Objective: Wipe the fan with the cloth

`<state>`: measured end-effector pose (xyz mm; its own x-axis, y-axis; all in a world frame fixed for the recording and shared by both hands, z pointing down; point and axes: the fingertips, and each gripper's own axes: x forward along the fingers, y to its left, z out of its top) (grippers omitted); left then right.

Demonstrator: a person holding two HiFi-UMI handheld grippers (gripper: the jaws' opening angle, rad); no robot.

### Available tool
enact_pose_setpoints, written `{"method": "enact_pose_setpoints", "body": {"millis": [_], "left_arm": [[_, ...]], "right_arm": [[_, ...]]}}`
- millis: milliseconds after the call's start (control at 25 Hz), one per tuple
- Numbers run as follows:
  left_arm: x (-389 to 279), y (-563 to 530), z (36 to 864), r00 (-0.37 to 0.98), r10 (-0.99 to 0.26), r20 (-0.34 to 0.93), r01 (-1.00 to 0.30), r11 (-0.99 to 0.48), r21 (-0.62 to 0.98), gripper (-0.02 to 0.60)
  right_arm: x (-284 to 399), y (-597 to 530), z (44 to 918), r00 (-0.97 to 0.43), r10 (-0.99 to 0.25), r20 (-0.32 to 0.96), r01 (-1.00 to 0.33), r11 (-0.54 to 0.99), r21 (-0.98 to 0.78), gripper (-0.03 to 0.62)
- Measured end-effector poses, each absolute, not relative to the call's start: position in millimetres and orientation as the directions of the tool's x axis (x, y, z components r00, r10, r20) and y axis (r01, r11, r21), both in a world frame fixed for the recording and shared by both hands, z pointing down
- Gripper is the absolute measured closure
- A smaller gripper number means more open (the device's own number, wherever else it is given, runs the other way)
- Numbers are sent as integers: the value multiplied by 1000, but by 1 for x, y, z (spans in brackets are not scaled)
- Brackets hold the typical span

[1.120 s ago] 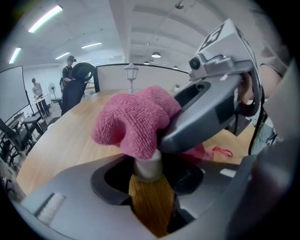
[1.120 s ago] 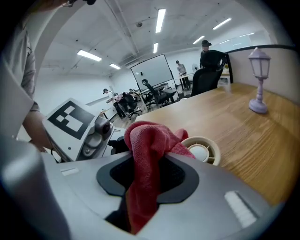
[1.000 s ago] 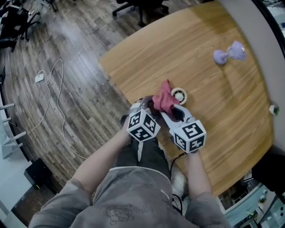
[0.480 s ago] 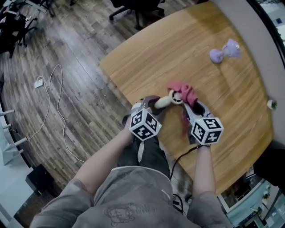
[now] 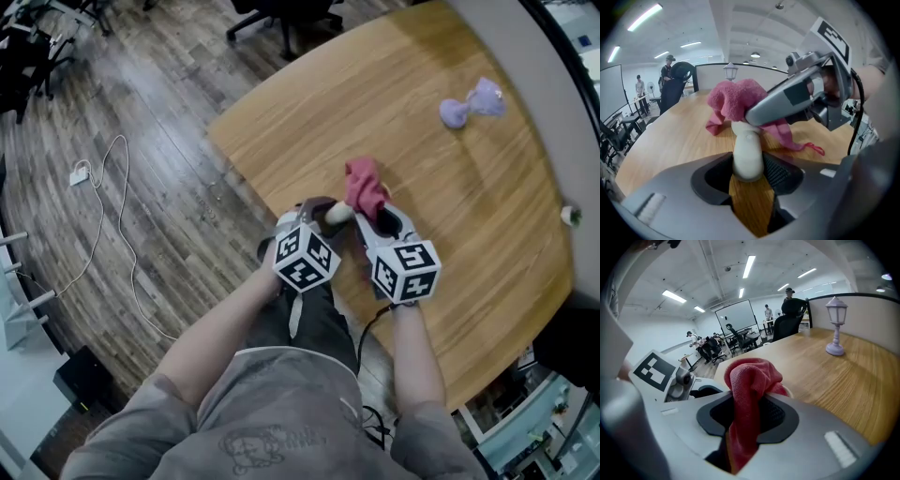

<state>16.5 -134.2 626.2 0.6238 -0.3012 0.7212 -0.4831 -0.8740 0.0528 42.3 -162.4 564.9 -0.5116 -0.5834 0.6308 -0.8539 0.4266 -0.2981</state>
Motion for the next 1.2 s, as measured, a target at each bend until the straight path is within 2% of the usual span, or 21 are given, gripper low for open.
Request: {"method": "enact_pose_setpoints", "body": {"millis": [200, 400, 520, 600, 720, 840, 960, 1200], "left_arm": [[16, -134, 626, 626, -299, 720, -481, -875, 55, 387], [16, -132, 627, 627, -296, 721, -474, -879, 52, 387], [17, -133, 627, 628, -291, 721, -473, -879, 57, 387], [17, -133, 626, 632, -286, 720, -474, -878, 67, 387], [17, -132, 624, 637, -281, 717, -472, -878, 75, 387], [12, -131, 625, 632, -286, 721, -471, -880, 64, 387], [16, -131, 628, 627, -290, 723, -475, -878, 60, 387], [20, -132, 628, 627, -291, 722, -475, -878, 59, 387]], "right_arm": [[19, -147, 567, -508, -537, 673, -818, 546, -182, 467], [5, -124, 575, -580, -432, 691, -756, 601, -258, 470], [16, -120, 580, -562, -393, 727, -746, 621, -241, 468], [30, -122, 580, -532, -407, 743, -759, 618, -205, 468], [54, -132, 566, -526, -476, 705, -810, 534, -243, 468], [82, -151, 563, -451, -564, 692, -874, 436, -214, 468], [109, -165, 573, -380, -589, 713, -910, 374, -176, 468], [87, -171, 568, -365, -608, 705, -905, 411, -114, 467]]}}
